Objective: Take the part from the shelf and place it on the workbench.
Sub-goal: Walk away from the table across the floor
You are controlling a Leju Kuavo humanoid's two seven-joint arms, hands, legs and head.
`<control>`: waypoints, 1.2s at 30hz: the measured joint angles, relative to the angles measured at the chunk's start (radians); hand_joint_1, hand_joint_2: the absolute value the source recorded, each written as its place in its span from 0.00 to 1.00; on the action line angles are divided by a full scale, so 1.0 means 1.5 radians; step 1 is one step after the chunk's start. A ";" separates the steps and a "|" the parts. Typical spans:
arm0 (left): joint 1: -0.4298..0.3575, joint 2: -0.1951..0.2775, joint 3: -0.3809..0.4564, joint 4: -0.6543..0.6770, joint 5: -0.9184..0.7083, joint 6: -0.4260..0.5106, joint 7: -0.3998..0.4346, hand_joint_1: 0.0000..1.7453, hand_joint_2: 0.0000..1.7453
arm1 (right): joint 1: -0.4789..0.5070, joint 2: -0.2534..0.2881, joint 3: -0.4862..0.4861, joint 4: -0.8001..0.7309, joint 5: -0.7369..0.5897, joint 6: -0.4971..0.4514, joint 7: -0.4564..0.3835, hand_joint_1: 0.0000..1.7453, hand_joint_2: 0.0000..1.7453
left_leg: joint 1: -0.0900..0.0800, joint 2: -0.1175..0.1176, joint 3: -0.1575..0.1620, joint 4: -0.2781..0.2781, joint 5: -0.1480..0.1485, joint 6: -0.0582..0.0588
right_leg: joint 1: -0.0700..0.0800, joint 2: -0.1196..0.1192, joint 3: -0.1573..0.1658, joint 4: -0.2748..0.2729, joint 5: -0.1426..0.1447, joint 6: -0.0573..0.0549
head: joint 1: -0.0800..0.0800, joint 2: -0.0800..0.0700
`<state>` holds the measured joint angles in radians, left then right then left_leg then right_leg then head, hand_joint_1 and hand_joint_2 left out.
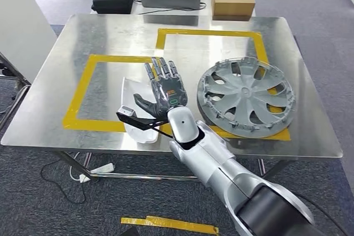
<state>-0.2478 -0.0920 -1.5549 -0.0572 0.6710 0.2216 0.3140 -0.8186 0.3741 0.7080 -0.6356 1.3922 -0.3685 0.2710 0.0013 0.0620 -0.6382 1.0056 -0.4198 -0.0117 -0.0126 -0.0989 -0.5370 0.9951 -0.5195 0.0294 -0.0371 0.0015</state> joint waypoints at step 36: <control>0.005 0.002 0.000 -0.001 0.014 0.002 0.001 0.00 0.00 | -0.002 0.001 0.054 0.009 0.036 0.012 0.026 0.00 0.00 | 0.002 -0.040 0.001 -0.005 0.002 0.017 | 0.000 0.058 -0.067 0.131 -0.068 0.001 | 0.005 0.000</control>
<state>-0.2397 -0.0883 -1.5549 -0.0580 0.6918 0.2251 0.3147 -0.8218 0.3749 0.7893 -0.6215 1.4466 -0.3509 0.3094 0.0042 0.0020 -0.6361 0.9976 -0.4166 0.0133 -0.0127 -0.0118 -0.6372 1.1913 -0.6214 0.0303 -0.0290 0.0015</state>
